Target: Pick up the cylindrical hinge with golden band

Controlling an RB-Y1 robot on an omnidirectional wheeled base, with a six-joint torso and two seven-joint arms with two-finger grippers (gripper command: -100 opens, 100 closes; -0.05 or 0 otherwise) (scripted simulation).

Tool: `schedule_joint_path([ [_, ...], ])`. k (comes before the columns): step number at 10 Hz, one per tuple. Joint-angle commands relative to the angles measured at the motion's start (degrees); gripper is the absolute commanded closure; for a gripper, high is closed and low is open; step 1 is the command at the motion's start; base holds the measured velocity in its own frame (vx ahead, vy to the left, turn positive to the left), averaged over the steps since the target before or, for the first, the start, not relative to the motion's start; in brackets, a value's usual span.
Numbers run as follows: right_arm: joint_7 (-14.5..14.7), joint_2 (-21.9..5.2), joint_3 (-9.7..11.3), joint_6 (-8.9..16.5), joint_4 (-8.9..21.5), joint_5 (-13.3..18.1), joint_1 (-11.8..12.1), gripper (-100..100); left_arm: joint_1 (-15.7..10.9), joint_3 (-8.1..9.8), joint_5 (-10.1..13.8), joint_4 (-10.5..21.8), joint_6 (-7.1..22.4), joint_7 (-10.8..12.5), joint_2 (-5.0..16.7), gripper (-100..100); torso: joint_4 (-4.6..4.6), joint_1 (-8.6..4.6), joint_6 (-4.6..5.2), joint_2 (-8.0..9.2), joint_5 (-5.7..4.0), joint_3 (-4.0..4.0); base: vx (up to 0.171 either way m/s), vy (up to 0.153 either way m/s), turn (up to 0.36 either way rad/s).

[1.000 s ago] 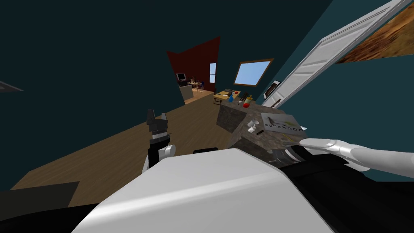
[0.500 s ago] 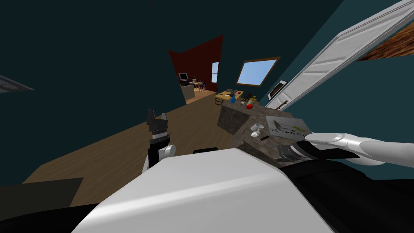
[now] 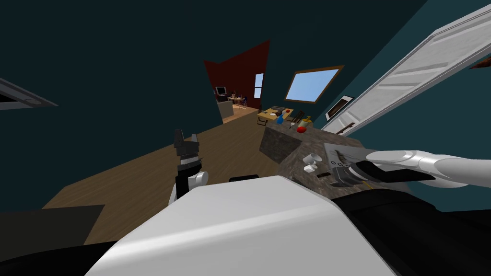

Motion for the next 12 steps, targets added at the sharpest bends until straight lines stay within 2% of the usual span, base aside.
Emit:
schedule_joint_path([
  [1,0.00,0.00,0.00,0.00,0.00,0.00,0.00,0,0.00,0.00,0.00,0.00,0.00,0.00,0.00,0,0.00,0.00,0.00,0.00,0.00,0.00,0.011,-0.003,-0.002],
  [2,1.82,2.36,-0.49,-2.16,2.87,0.82,-0.69,-100,-0.01,0.00,0.00,0.00,0.00,0.00,0.00,0,0.05,0.04,0.01,0.20,0.01,0.12,0.025,0.023,0.042],
  [3,1.82,2.36,-0.49,-2.16,4.39,0.82,-0.69,-100,-0.01,-0.01,0.00,0.00,0.00,0.00,0.00,0,0.07,0.12,0.00,0.23,0.02,0.15,0.026,0.032,0.017],
  [4,3.65,4.72,-0.99,-4.32,6.32,1.64,-1.39,-100,-0.01,-0.01,0.00,0.00,0.00,0.00,0.00,0,0.07,0.16,0.02,0.25,0.05,0.16,0.028,0.045,0.031],
  [5,3.65,4.72,-0.99,-4.32,8.00,1.64,-1.39,-100,-0.01,-0.01,0.00,0.00,0.00,0.00,-0.01,0,0.07,0.22,0.01,0.25,0.04,0.16,0.024,0.038,0.017],
  [6,5.47,7.08,-1.48,-6.47,10.22,2.46,-2.08,-100,-0.01,-0.01,0.00,0.00,0.00,0.00,-0.01,0,0.08,0.21,0.02,0.27,0.06,0.17,0.024,0.034,0.042],
  [8,5.47,7.08,-1.48,-6.47,12.92,2.46,-2.08,-100,-0.01,-0.01,0.00,0.00,0.00,0.00,0.00,0,0.08,0.19,0.02,0.28,0.06,0.18,0.017,0.023,0.005],
  [9,5.47,7.08,-1.48,-6.47,13.18,2.46,-2.08,-100,-0.01,0.00,0.00,0.00,0.00,0.00,0.00,0,0.08,0.15,0.02,0.30,0.05,0.19,0.005,0.007,-0.003],
  [10,7.30,9.43,-1.97,-8.63,15.44,3.28,-2.77,-100,-0.01,0.00,0.00,0.00,0.00,0.00,0.00,0,0.09,0.11,0.02,0.33,0.04,0.21,0.022,0.027,0.043],
  [11,7.30,9.43,-1.97,-8.63,17.38,3.28,-2.77,-100,-0.01,-0.01,0.00,0.00,0.00,0.00,0.00,0,0.08,0.15,0.01,0.29,0.03,0.19,0.027,0.029,0.019],
  [12,7.30,9.43,-1.97,-8.63,17.57,3.28,-2.77,-100,-0.01,0.00,0.00,0.00,0.00,0.00,0.00,0,0.08,0.18,0.02,0.28,0.06,0.17,0.011,0.012,-0.008],
])
